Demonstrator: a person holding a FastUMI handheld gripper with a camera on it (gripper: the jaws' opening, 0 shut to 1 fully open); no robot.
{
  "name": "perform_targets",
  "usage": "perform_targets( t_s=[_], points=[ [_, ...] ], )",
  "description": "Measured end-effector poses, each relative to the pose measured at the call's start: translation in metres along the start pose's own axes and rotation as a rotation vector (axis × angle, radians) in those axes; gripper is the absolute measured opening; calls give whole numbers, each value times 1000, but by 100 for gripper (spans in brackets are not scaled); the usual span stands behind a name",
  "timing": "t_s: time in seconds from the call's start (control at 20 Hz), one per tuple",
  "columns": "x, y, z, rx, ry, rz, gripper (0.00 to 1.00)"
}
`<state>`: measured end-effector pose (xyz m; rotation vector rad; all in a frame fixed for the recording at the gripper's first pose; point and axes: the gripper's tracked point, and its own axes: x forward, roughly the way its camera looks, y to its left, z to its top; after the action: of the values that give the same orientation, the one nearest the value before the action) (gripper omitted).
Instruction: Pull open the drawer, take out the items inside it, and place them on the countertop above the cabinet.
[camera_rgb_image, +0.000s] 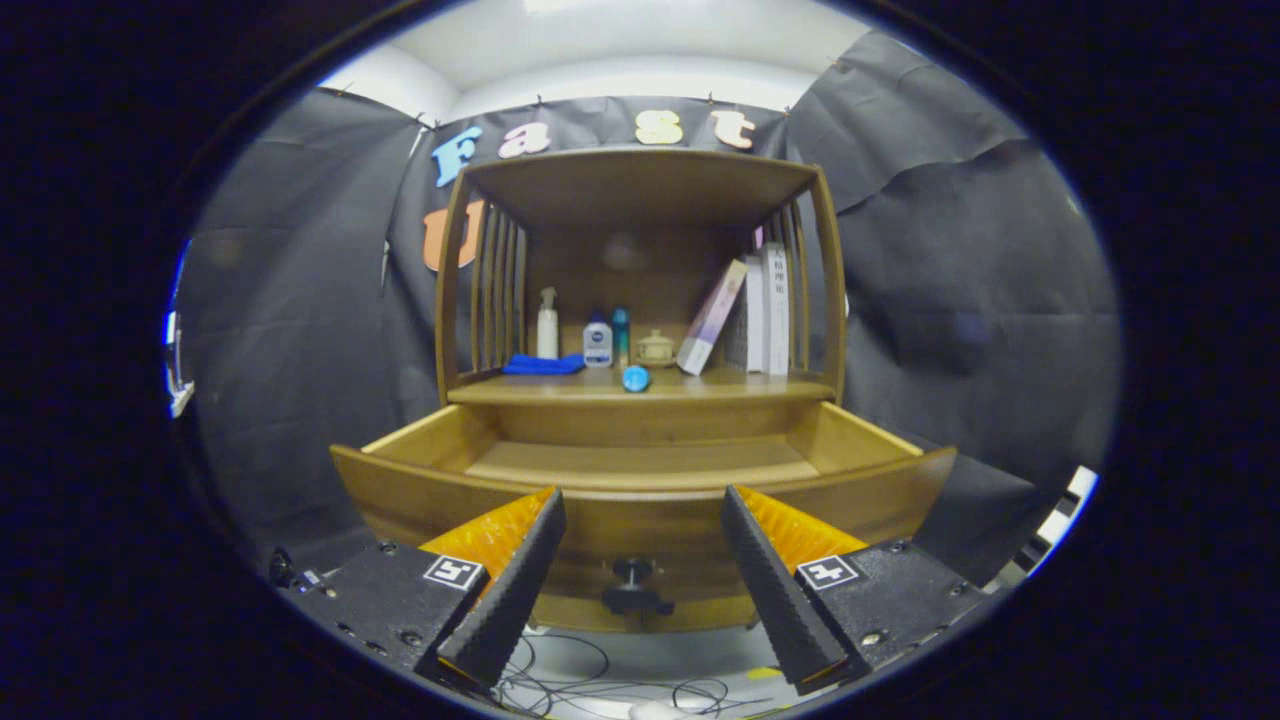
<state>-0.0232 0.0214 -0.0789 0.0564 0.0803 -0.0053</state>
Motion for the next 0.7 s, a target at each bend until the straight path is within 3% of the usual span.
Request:
perform_targets(
  t_s=[0.3,0.7],
  points=[
    [24,-2,-45,-43,72,-21,99],
    [42,2,-52,-74,53,-64,100]
  ],
)
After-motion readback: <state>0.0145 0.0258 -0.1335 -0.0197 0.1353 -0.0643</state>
